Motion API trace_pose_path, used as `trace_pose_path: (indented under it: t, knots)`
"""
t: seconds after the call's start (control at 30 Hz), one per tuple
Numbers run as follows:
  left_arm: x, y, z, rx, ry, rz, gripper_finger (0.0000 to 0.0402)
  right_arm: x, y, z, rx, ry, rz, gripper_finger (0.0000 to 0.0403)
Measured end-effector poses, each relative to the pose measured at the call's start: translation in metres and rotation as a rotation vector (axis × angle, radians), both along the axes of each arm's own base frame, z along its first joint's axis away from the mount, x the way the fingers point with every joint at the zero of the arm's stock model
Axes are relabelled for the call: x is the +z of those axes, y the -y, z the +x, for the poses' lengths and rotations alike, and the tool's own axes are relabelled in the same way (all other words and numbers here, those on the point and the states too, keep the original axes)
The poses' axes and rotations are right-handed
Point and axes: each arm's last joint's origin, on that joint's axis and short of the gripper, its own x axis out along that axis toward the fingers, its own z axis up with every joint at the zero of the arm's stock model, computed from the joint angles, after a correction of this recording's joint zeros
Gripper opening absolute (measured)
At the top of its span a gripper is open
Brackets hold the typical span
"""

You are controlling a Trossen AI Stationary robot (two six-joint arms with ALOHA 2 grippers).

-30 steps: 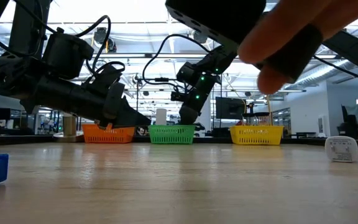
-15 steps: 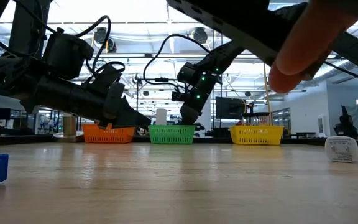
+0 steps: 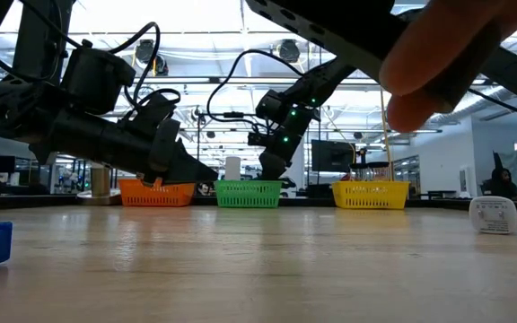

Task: Pick & Place Office items
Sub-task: Put the blue charger adapter into the green basket, then put the red digital clock into the orange basket

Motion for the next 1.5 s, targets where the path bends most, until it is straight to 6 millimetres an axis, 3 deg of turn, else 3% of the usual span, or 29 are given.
trace_pose_path:
  t: [0.17, 0.3, 0.47, 0.6, 0.7, 1.07, 1.3, 1.5]
  knots:
    - [0.0, 0.0, 0.0, 0.0, 0.0, 0.0, 0.0017, 0.006, -0.001, -0.002, 0.0, -0.009, -0.006, 0.0134]
    - [0.0, 0.0, 0.0, 0.0, -0.001, 0.0, 0.0017, 0.033, -0.008, -0.005, -0.013, -0.005, -0.082, 0.0138]
    - [0.0, 0.0, 0.0, 0.0, 0.0, 0.0, 0.0017, 0.07, -0.028, -0.015, -0.005, 0.044, -0.087, 0.0095]
    - [0.001, 0.0, 0.001, 0.001, 0.007, -0.005, 0.0017, 0.08, -0.055, -0.033, 0.006, 0.11, -0.074, 0.0034]
    - [0.002, 0.0, 0.002, 0.003, 0.015, -0.005, 0.0017, 0.079, -0.08, -0.052, -0.019, 0.179, -0.067, 0.0006]
    - [0.016, -0.002, 0.026, -0.031, 0.109, -0.018, 0.0017, 0.059, -0.172, -0.138, -0.145, 0.621, 0.002, 0.0002]
    - [0.039, 0.002, 0.025, -0.139, 0.084, 0.009, 0.0017, 0.041, -0.206, -0.178, -0.163, 0.735, -0.041, 0.0003]
    - [0.066, 0.019, 0.018, -0.245, -0.054, 0.071, 0.0017, 0.028, -0.22, -0.197, -0.126, 0.77, -0.045, 0.0002]
